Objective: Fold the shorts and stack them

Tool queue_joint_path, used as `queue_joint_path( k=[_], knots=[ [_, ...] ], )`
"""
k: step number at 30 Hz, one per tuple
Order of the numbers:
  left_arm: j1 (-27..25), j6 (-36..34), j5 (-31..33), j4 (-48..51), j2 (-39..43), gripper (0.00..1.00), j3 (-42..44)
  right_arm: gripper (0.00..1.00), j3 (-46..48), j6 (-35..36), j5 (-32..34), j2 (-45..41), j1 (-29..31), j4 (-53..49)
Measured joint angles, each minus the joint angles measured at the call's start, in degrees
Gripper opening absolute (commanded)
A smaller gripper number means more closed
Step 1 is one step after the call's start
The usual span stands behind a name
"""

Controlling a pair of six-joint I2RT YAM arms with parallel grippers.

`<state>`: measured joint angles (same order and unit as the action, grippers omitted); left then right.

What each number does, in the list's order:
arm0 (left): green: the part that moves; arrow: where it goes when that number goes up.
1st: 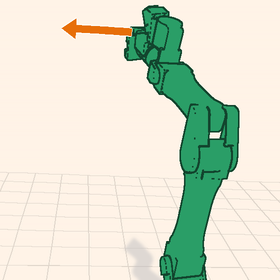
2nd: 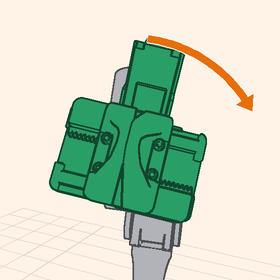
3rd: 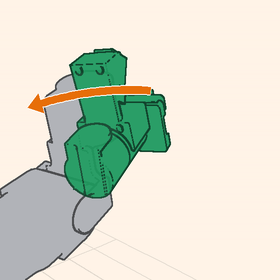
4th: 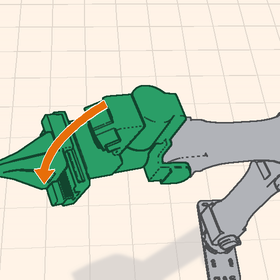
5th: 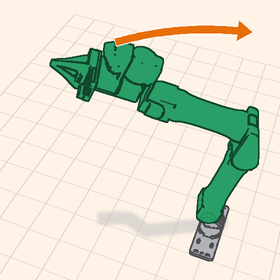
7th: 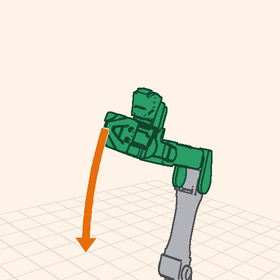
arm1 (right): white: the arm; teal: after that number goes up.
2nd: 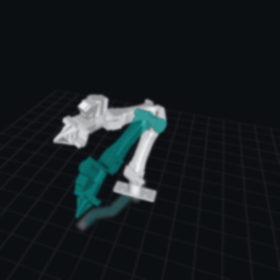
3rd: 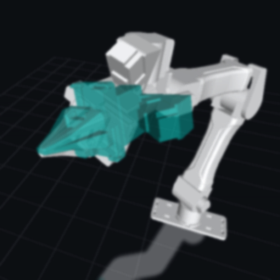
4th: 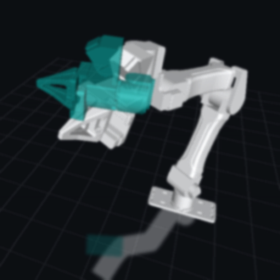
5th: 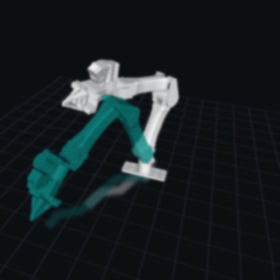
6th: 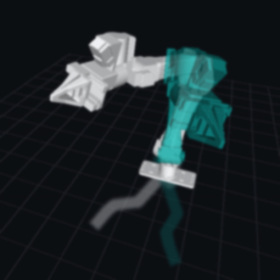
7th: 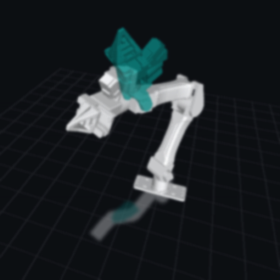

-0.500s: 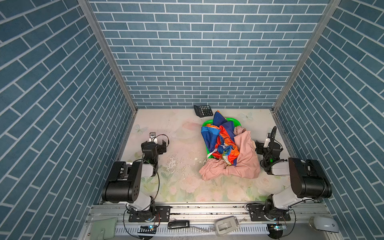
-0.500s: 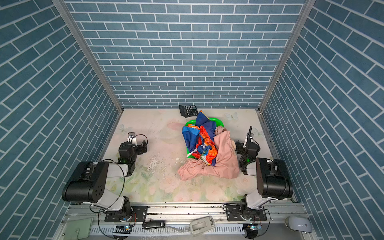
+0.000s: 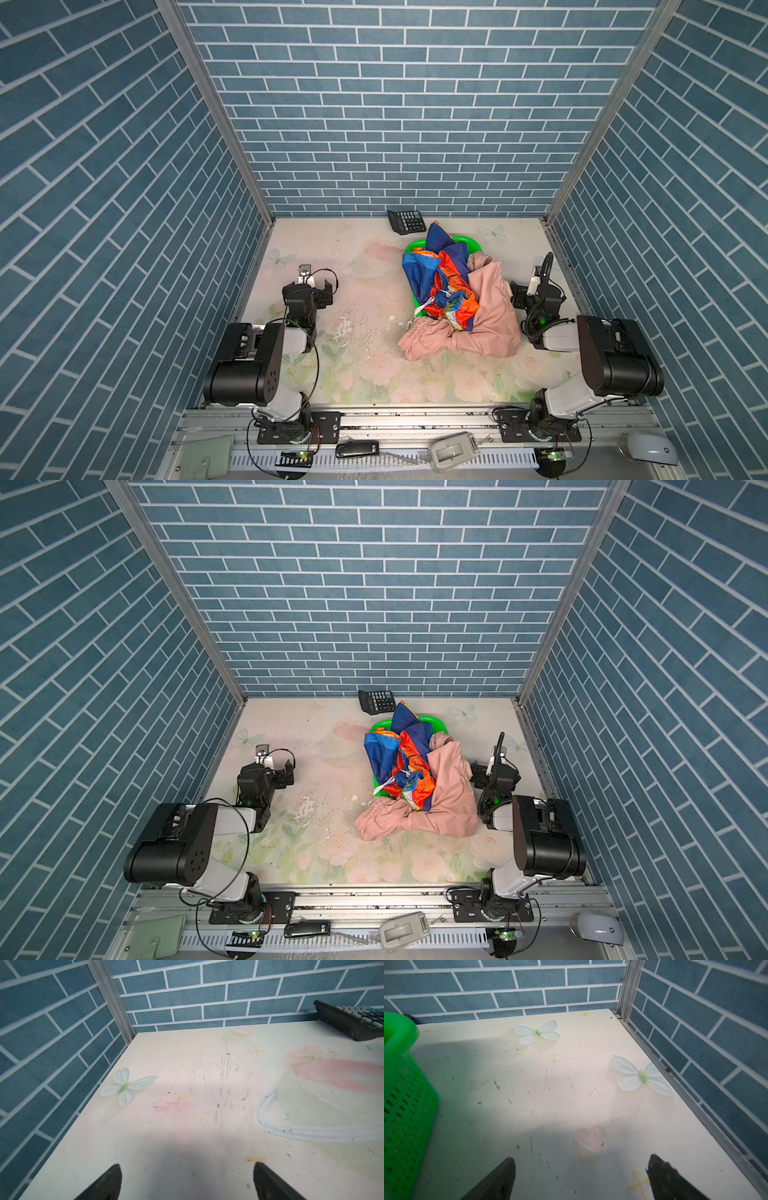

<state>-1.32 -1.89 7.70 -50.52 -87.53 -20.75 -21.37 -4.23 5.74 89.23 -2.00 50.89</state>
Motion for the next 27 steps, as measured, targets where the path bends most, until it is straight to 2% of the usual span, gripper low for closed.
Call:
queue_joint_path(
  k=[20, 23, 27],
  knots=[
    [0.0, 0.0, 0.0, 0.0, 0.0, 1.00, 0.0, 0.99, 0.0, 0.0, 0.5, -0.4, 0.0, -0.5],
    [-0.1, 0.4, 1.5, 2.1, 2.0, 1.00, 0.0, 0.99, -0.1, -0.5, 3.3, -6.1, 0.0, -6.2],
    [-1.2, 1.4, 3.8, 12.3, 13.7, 1.00, -1.9, 0.99, -2.2, -3.1, 5.5, -17.4, 0.0, -13.0]
  ],
)
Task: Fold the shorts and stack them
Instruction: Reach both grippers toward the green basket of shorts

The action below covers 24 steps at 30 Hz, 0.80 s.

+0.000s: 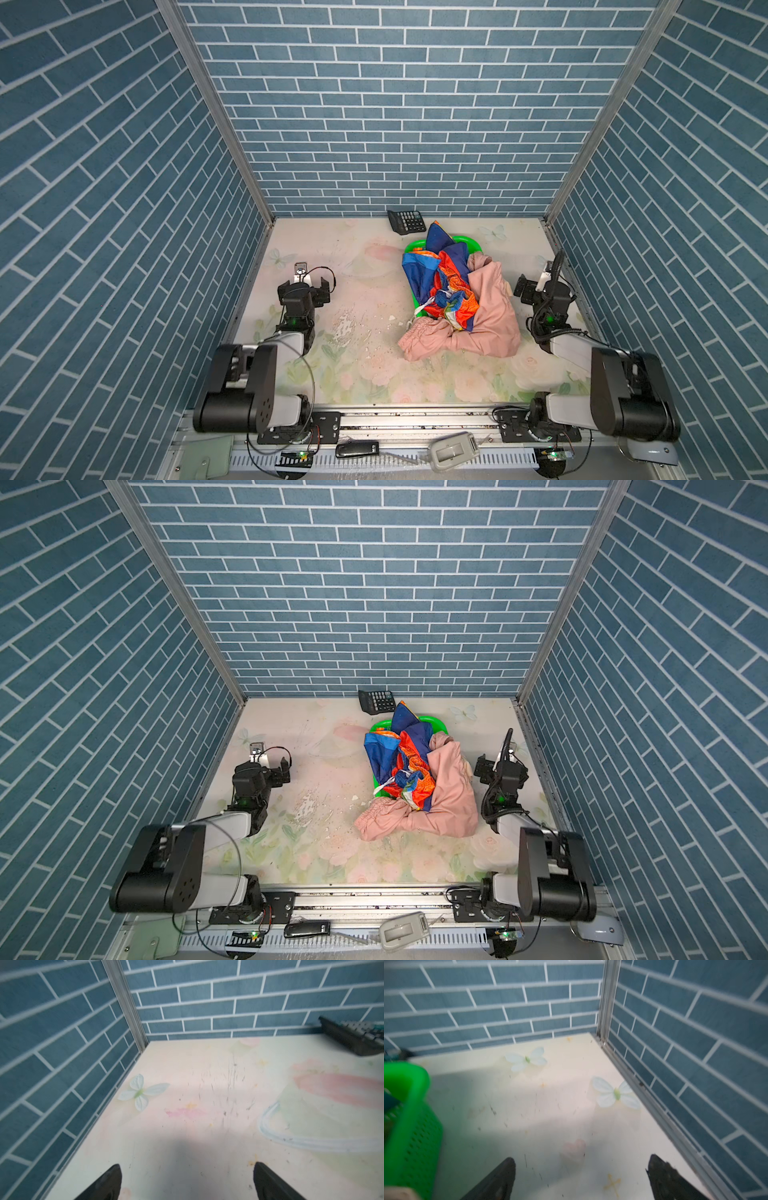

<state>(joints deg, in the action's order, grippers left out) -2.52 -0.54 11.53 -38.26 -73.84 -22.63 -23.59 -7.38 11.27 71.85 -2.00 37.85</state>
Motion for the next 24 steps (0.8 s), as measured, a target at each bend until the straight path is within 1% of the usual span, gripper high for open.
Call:
queue_joint_path(
  k=[1, 3, 4, 5, 6, 8, 10, 12, 14, 16, 19, 21, 23, 24],
  knots=[
    [-0.3, 1.3, 0.3, 2.9, 3.0, 1.00, -1.8, 0.99, -1.1, -1.5, 0.6, -2.3, 0.0, -1.4],
    [-0.7, 6.0, 1.1, 8.3, 7.7, 1.00, -6.3, 0.99, -4.0, -4.6, 0.9, -6.3, -0.1, -6.5],
    [-0.7, 10.4, 2.3, 11.2, 9.7, 1.00, -8.7, 0.99, -6.0, -5.7, 0.7, -7.9, -0.3, -9.9],
    [-0.8, 16.2, 3.9, 15.0, 11.8, 1.00, -11.2, 0.99, -8.3, -6.8, 0.2, -9.3, -0.4, -13.5],
    [-0.6, 20.3, 4.6, 17.9, 13.2, 1.00, -12.8, 0.99, -10.2, -7.6, -0.5, -10.0, -0.4, -16.5],
    [-0.1, 26.7, 3.7, 23.0, 15.6, 1.00, -15.5, 0.99, -15.1, -9.5, -3.2, -10.5, -0.5, -23.9],
    [-1.0, 30.2, 2.1, 28.8, 15.1, 1.00, -19.0, 0.99, -18.4, -11.2, -6.9, -10.2, -0.3, -29.8],
    [-4.3, 32.0, -0.2, 34.5, 12.3, 1.00, -23.7, 0.99, -19.8, -12.7, -10.7, -10.1, 1.0, -34.6],
    [-9.5, 32.9, -3.3, 39.2, 8.5, 1.00, -28.4, 0.99, -19.9, -13.6, -13.6, -10.1, 3.6, -39.1],
    [-14.3, 33.1, -6.2, 42.7, 5.5, 0.99, -31.3, 0.98, -19.8, -14.2, -16.1, -9.7, 6.7, -42.9],
    [-20.3, 34.3, -9.1, 46.7, 2.1, 1.00, -33.1, 0.93, -19.8, -14.9, -19.4, -7.5, 11.3, -46.1],
    [-23.2, 35.3, -10.4, 48.0, 0.6, 1.00, -33.0, 0.90, -19.8, -14.9, -20.6, -4.7, 13.7, -47.3],
    [-26.2, 36.0, -11.3, 48.4, -0.7, 1.00, -32.7, 0.83, -19.8, -15.0, -21.1, -1.0, 15.0, -48.2],
    [-27.6, 36.3, -11.6, 48.5, -1.0, 1.00, -32.6, 0.78, -19.8, -15.0, -20.9, 0.5, 15.1, -48.2]
  ],
)
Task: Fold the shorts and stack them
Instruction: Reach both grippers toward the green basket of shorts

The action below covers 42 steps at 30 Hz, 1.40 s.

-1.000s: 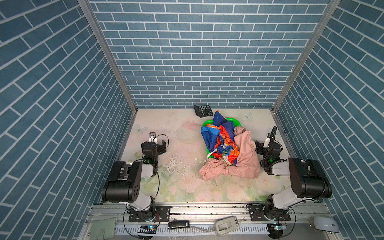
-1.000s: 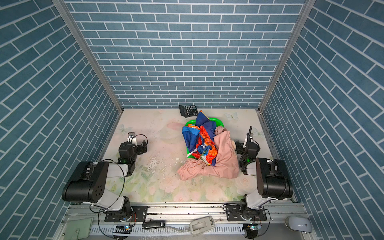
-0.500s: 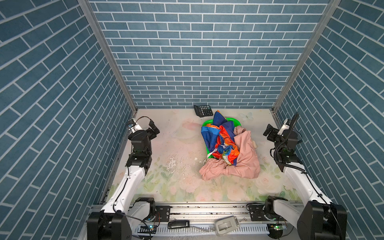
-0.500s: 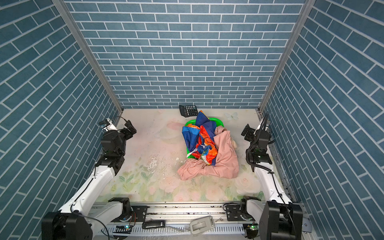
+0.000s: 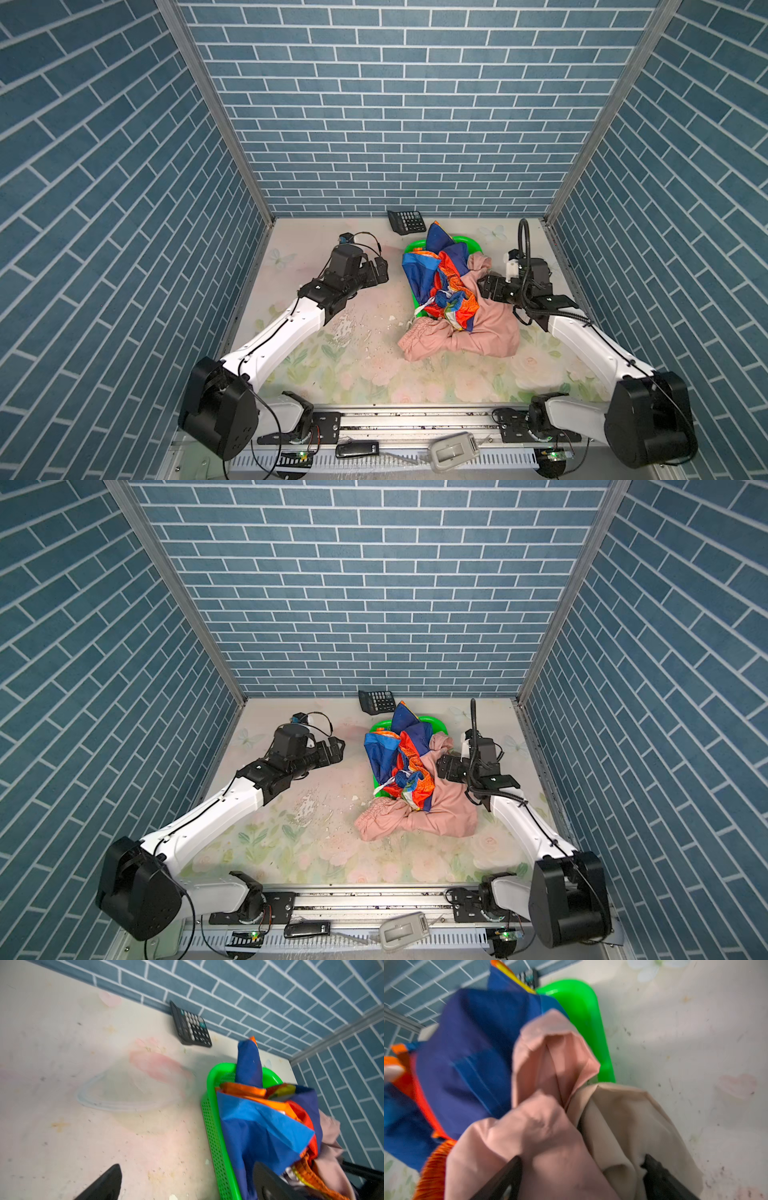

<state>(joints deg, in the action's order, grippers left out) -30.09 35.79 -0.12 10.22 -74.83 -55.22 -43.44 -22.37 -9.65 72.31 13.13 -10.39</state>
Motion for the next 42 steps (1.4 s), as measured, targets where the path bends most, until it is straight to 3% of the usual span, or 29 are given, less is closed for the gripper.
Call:
queue_joint_path(
  k=[4, 6, 10, 13, 19, 22, 26, 31, 37, 42],
  knots=[
    [-4.8, 1.1, -1.5, -0.3, -0.2, 1.00, 0.3, 0.48, -0.1, 0.3, 0.4, 5.5, -0.3, -0.1],
    [-6.1, 2.1, -2.1, -0.7, -0.2, 0.99, 0.7, 0.39, -0.5, 0.5, 1.3, 7.1, -0.4, -1.0],
    [-7.3, 3.5, -2.5, -2.3, -0.1, 1.00, 2.7, 0.37, -1.3, 1.9, 3.5, 7.4, -1.2, -2.6],
    [-8.4, 4.1, -2.4, -2.8, 0.2, 1.00, 4.5, 0.42, -3.0, 3.2, 5.6, 7.8, -3.4, -5.8],
    [-10.1, 3.4, -1.8, -2.9, 1.6, 1.00, 4.6, 0.89, -9.3, 4.6, 11.6, 7.3, -8.7, -13.3],
    [-10.1, 2.1, -0.4, -1.6, 2.4, 1.00, 3.8, 0.99, -13.9, 4.8, 13.2, 4.4, -8.4, -17.1],
    [-10.1, 0.9, 3.7, -0.1, 4.3, 1.00, 3.0, 0.99, -20.3, 4.6, 15.9, -1.7, -5.3, -20.7],
    [-10.1, -2.1, 7.1, 3.1, 5.9, 1.00, 1.4, 0.99, -24.6, 1.5, 17.9, -4.9, 8.5, -21.0],
    [-9.9, -4.8, 6.2, 5.0, 6.1, 1.00, 1.0, 0.94, -24.6, -2.4, 20.9, 6.9, 25.1, -19.7],
    [-9.2, -5.2, 5.8, 5.8, 9.5, 1.00, 2.8, 0.88, -26.3, -4.0, 22.1, 19.4, 32.4, -18.9]
  ],
)
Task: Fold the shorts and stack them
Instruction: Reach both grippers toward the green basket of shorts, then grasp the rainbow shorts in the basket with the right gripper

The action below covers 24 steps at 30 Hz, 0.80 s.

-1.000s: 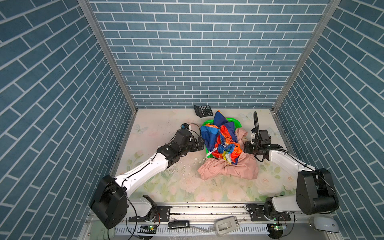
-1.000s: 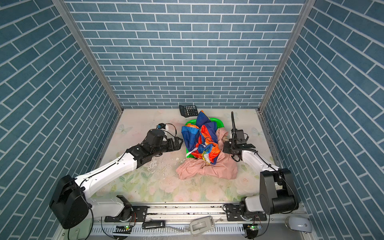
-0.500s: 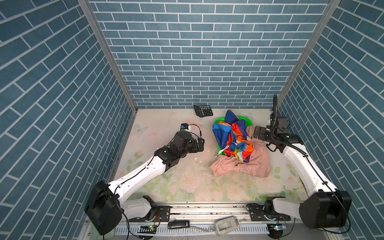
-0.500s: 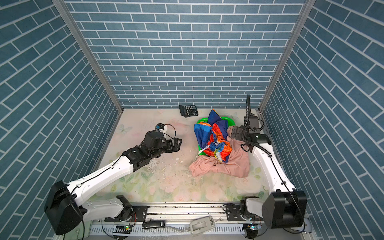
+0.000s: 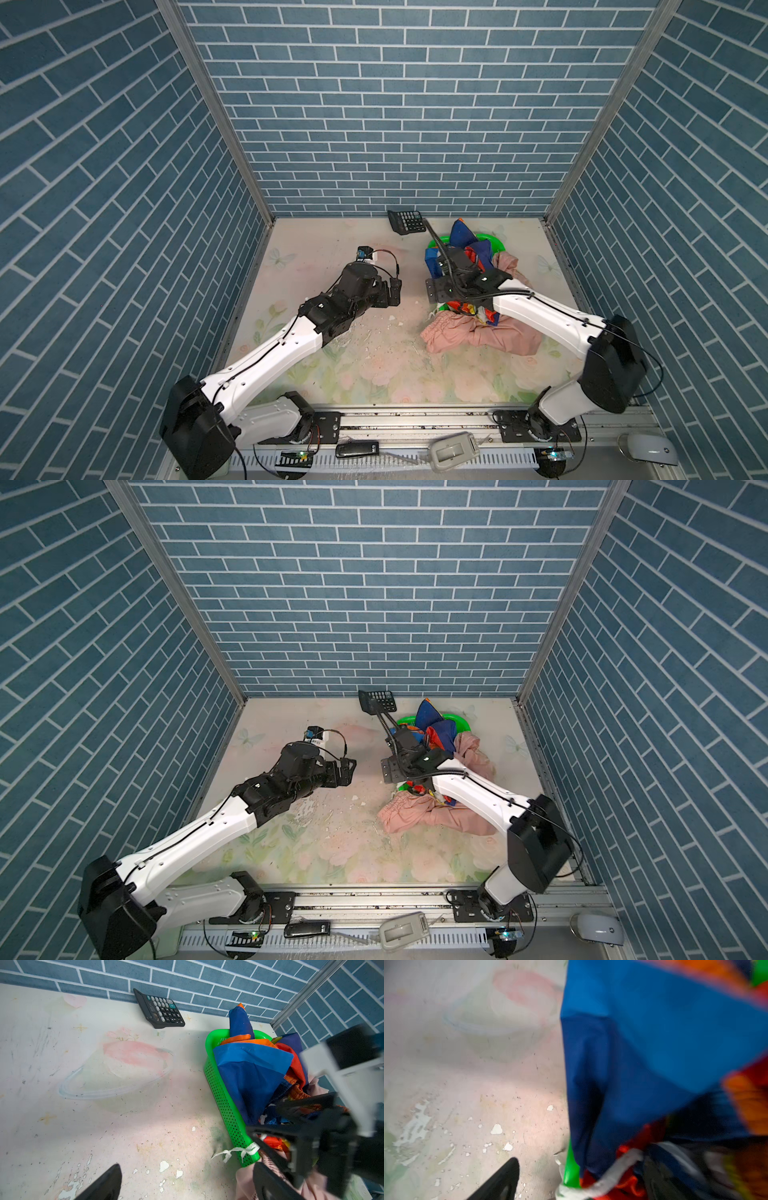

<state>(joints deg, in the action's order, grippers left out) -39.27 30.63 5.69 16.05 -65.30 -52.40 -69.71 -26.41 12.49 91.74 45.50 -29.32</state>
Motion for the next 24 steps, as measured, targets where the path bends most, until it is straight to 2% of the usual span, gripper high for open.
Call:
queue_joint_path(
  k=[1, 8, 11, 14, 16, 19, 24],
  knots=[
    [0.2, 0.0, 0.0, 0.0, 1.0, 1.00, 0.6, 0.85, -0.3, -0.3, 0.3, 1.8, 0.5, 0.0],
    [1.5, 0.2, 0.3, 0.0, 8.8, 1.00, 5.1, 0.44, -4.1, -0.4, 5.7, 11.0, 1.7, -0.9],
    [1.5, 0.4, -0.5, -0.3, 8.9, 1.00, 5.4, 0.23, -3.6, 1.5, 8.4, 11.7, 1.5, -1.6],
    [1.5, 1.1, -1.8, -1.6, 8.9, 0.99, 6.8, 0.12, -1.7, 2.6, 10.7, 10.7, 0.7, -1.3],
    [1.5, 1.8, -2.9, -2.7, 8.6, 1.00, 7.7, 0.02, 0.9, 8.3, 11.3, 8.5, -1.9, -0.6],
    [1.6, 2.4, -4.6, -5.1, 6.4, 0.99, 7.8, 0.00, 2.9, 14.3, 9.9, 5.8, -8.3, 1.0],
    [1.5, 3.6, -7.6, -8.3, 0.5, 1.00, 6.4, 0.00, 2.4, 18.9, 8.2, 4.9, -20.7, 2.7]
  ],
)
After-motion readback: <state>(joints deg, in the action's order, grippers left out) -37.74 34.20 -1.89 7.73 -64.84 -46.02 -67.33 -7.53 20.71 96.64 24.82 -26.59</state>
